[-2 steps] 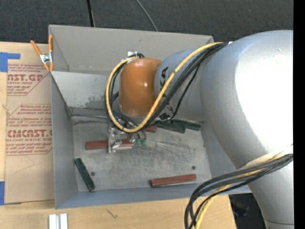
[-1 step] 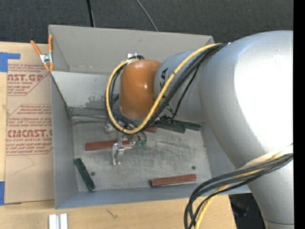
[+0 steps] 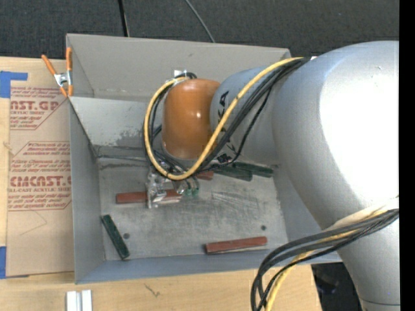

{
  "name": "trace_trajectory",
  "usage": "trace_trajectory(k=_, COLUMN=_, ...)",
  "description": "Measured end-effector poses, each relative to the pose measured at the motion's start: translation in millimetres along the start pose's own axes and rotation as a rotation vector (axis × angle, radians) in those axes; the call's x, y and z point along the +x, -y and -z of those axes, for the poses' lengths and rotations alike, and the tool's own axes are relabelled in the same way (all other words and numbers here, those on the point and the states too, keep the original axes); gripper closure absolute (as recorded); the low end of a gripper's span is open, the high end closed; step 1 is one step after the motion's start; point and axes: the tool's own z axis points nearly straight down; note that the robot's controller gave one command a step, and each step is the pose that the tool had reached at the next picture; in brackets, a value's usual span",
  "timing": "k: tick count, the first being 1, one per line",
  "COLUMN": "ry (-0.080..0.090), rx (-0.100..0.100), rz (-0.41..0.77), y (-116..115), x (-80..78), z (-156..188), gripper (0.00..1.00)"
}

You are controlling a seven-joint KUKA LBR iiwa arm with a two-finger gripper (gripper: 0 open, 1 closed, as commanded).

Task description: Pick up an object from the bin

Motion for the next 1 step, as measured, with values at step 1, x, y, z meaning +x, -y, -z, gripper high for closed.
trace_trajectory(k=1, ry=0.0, rx=0.0, rz=0.0, y=0.0, x=0.0, z=0.0, gripper=1.0)
